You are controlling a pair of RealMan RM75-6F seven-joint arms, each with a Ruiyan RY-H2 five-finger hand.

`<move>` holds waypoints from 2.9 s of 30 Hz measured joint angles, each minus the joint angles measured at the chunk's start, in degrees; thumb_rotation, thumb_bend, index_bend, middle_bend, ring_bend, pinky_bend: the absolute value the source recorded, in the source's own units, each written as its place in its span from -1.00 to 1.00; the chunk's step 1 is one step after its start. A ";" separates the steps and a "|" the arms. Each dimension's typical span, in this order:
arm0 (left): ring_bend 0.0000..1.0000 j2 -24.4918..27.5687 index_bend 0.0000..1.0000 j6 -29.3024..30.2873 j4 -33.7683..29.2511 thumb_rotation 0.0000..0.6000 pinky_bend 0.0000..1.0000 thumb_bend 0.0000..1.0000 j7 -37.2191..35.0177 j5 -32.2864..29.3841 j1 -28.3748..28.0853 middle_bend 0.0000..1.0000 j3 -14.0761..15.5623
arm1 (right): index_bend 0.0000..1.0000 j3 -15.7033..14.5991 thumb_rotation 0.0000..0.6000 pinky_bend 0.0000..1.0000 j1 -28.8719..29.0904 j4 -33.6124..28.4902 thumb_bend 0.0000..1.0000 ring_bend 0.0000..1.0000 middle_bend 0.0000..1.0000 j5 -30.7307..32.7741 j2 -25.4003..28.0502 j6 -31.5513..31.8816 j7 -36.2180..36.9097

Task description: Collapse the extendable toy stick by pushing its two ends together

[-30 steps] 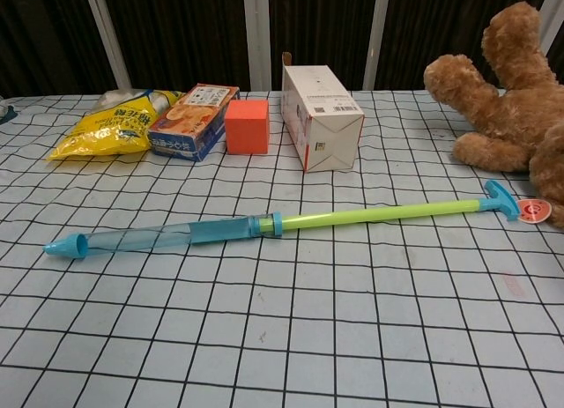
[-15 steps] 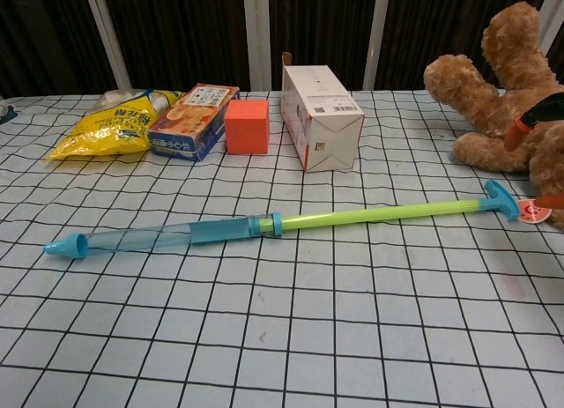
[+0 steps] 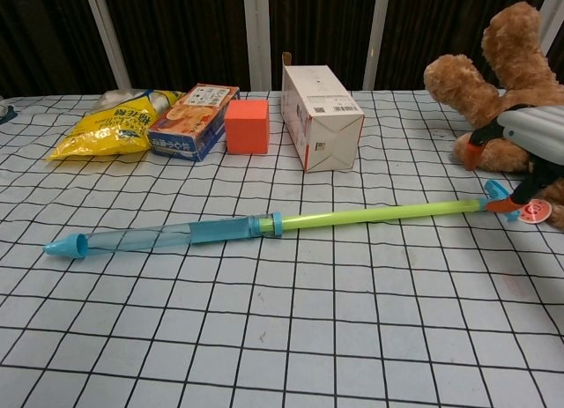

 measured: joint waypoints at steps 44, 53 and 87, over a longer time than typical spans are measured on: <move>-1.00 -0.78 -1.00 -0.35 -0.19 1.00 -1.00 -0.80 0.62 0.26 -0.65 -1.00 -0.07 | 0.23 -1.05 1.00 -1.00 5.59 15.89 -0.31 -0.70 -0.32 9.43 -8.97 -5.16 -2.80; -1.00 -0.84 -1.00 -0.17 -0.09 1.00 -1.00 -0.80 0.38 0.63 -0.70 -1.00 0.03 | 0.34 -2.10 1.00 -1.00 4.81 11.90 -0.30 -0.70 -0.32 7.11 -6.81 -2.95 -1.96; -1.00 -2.38 -0.71 -16.35 -6.85 1.00 -1.00 -0.62 13.45 -12.45 -11.44 -0.92 -5.77 | 0.39 -7.34 1.00 -1.00 -2.70 -13.38 -0.29 -0.76 -0.32 7.29 12.33 4.06 -5.57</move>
